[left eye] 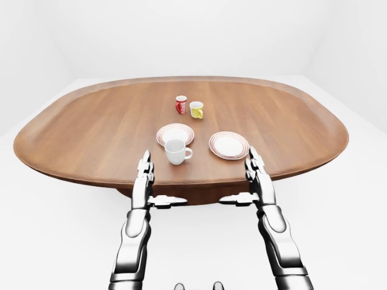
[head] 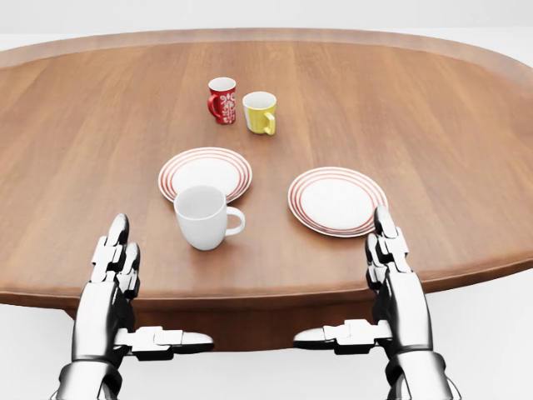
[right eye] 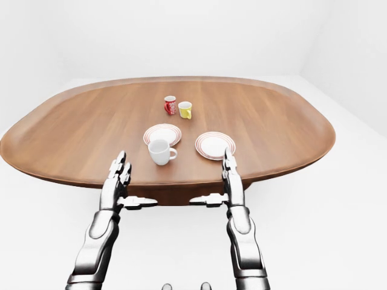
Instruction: Put the white mug on the left plate.
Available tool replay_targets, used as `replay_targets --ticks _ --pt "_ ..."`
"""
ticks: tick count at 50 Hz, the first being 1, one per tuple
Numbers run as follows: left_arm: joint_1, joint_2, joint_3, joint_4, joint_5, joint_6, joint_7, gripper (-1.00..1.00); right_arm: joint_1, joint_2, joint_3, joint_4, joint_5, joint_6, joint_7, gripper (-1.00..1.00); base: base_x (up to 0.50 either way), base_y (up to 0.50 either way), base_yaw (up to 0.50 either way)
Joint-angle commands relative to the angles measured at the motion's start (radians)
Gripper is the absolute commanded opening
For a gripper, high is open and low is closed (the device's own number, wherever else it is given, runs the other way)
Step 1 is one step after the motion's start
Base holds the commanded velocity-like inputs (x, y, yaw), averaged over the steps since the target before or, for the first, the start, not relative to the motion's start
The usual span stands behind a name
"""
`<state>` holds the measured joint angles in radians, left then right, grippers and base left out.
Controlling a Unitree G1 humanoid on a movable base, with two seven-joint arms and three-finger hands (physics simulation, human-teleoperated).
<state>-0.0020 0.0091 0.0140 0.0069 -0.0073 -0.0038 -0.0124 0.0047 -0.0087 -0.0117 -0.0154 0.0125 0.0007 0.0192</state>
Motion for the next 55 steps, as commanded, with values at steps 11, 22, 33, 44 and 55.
replay_targets --ticks 11,22,33,44,55 --pt "-0.05 0.03 0.091 -0.632 -0.086 0.091 0.02 1.0 0.009 -0.031 -0.098 -0.641 0.132 0.087 0.047 1.0 0.0 0.0 0.0" --pt "-0.035 0.024 0.085 -0.536 -0.076 0.091 0.013 1.0 0.003 -0.024 -0.141 -0.633 0.173 0.087 0.043 1.0 0.0 0.0 0.0" --pt "-0.032 0.028 0.087 -0.498 -0.069 0.091 0.011 1.0 0.006 -0.035 -0.143 -0.646 0.199 0.087 0.046 1.0 0.0 0.43 0.0" --pt "-0.032 0.029 0.089 -0.49 -0.063 0.091 0.01 1.0 -0.002 -0.037 -0.144 -0.651 0.194 0.087 0.046 1.0 0.0 0.5 0.0" --pt "-0.031 0.031 0.09 -0.493 -0.055 0.091 0.004 1.0 -0.002 -0.036 -0.136 -0.644 0.179 0.087 0.045 1.0 0.0 0.5 0.0"
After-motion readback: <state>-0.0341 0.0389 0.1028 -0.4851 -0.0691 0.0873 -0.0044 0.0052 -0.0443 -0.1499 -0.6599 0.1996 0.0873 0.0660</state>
